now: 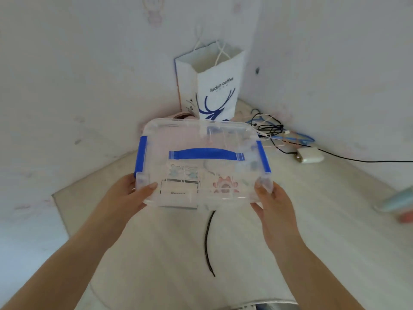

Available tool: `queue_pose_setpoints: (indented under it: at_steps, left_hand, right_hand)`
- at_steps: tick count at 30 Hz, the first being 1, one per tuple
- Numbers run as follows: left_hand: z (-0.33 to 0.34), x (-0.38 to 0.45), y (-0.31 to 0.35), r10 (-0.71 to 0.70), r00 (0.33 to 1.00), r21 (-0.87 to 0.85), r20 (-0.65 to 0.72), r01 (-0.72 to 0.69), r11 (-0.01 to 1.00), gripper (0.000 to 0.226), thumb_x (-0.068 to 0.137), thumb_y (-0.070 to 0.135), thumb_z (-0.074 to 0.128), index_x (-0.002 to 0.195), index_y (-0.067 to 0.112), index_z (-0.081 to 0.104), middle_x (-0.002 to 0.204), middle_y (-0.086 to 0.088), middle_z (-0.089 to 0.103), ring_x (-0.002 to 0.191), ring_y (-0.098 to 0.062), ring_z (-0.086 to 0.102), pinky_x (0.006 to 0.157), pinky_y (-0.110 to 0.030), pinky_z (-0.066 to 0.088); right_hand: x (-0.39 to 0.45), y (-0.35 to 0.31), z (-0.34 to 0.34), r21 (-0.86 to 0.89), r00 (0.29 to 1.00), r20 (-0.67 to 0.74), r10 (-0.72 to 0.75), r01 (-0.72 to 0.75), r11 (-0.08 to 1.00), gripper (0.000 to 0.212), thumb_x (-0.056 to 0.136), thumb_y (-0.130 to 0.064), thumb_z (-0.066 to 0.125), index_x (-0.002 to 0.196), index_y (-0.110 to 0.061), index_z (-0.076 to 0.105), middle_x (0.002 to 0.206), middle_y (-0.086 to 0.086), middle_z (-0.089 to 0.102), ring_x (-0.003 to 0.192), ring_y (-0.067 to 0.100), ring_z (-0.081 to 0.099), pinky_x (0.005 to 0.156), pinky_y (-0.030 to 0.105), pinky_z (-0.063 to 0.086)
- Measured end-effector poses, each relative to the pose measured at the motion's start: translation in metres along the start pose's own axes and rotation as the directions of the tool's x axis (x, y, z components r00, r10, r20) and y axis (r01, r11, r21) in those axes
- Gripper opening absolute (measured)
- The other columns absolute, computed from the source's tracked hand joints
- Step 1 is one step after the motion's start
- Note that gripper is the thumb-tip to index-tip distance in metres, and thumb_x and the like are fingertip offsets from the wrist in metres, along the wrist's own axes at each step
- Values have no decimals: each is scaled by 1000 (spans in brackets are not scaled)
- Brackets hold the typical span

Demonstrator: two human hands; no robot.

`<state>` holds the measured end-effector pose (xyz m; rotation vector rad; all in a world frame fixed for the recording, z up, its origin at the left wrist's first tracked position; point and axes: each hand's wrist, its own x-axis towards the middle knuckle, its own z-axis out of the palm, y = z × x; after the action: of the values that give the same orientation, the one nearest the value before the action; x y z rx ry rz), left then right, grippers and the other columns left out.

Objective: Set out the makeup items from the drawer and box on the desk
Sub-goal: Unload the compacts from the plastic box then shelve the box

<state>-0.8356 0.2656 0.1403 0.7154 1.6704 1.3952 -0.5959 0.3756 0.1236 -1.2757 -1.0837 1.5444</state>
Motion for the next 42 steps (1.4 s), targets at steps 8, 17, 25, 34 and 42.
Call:
queue_pose_setpoints:
  at_steps: [8, 17, 25, 34, 42]
  left_hand:
    - [159, -32, 3, -16, 930, 96, 368, -21, 995, 16, 91, 17, 57, 104, 19, 65, 98, 10, 74, 97, -8, 68, 83, -27, 49]
    - [363, -139, -26, -102, 765, 155, 636, 3, 988, 58, 51, 46, 69, 105, 23, 67, 103, 6, 74, 96, -8, 69, 88, -34, 48]
    - [516, -228, -63, -226, 575, 231, 786, 66, 971, 63, 49, 42, 74, 108, 24, 62, 103, 8, 73, 97, -9, 68, 85, -33, 48]
    - [639, -267, -87, -291, 355, 309, 888, 6, 951, 53, 62, 34, 79, 110, 23, 58, 101, 5, 73, 88, -3, 67, 71, -20, 47]
    - [723, -275, -100, -322, 295, 343, 899, -22, 939, 60, 64, 26, 84, 118, 17, 57, 113, 1, 69, 102, -13, 63, 79, -28, 47]
  right_hand:
    - [-56, -4, -172, 20, 939, -336, -68, 79, 997, 8, 92, -18, 55, 90, -15, 63, 84, 1, 74, 84, 20, 69, 90, 41, 51]
    - [-151, 16, -400, 168, 774, -632, 31, 99, 981, 39, 88, -16, 62, 124, -12, 51, 111, 3, 68, 100, 15, 67, 91, 35, 50]
    - [-247, 29, -546, 180, 557, -825, 97, 97, 979, 29, 83, -25, 68, 109, -26, 56, 103, 4, 63, 93, 18, 62, 93, 40, 49]
    - [-294, 43, -622, 241, 367, -920, 139, 248, 938, 73, 63, -39, 80, 124, -11, 53, 103, 5, 71, 90, 14, 70, 78, 30, 58]
    - [-286, 36, -690, 241, 287, -943, 170, 233, 942, 82, 55, -44, 85, 124, -10, 54, 113, 15, 68, 101, 27, 66, 84, 38, 55]
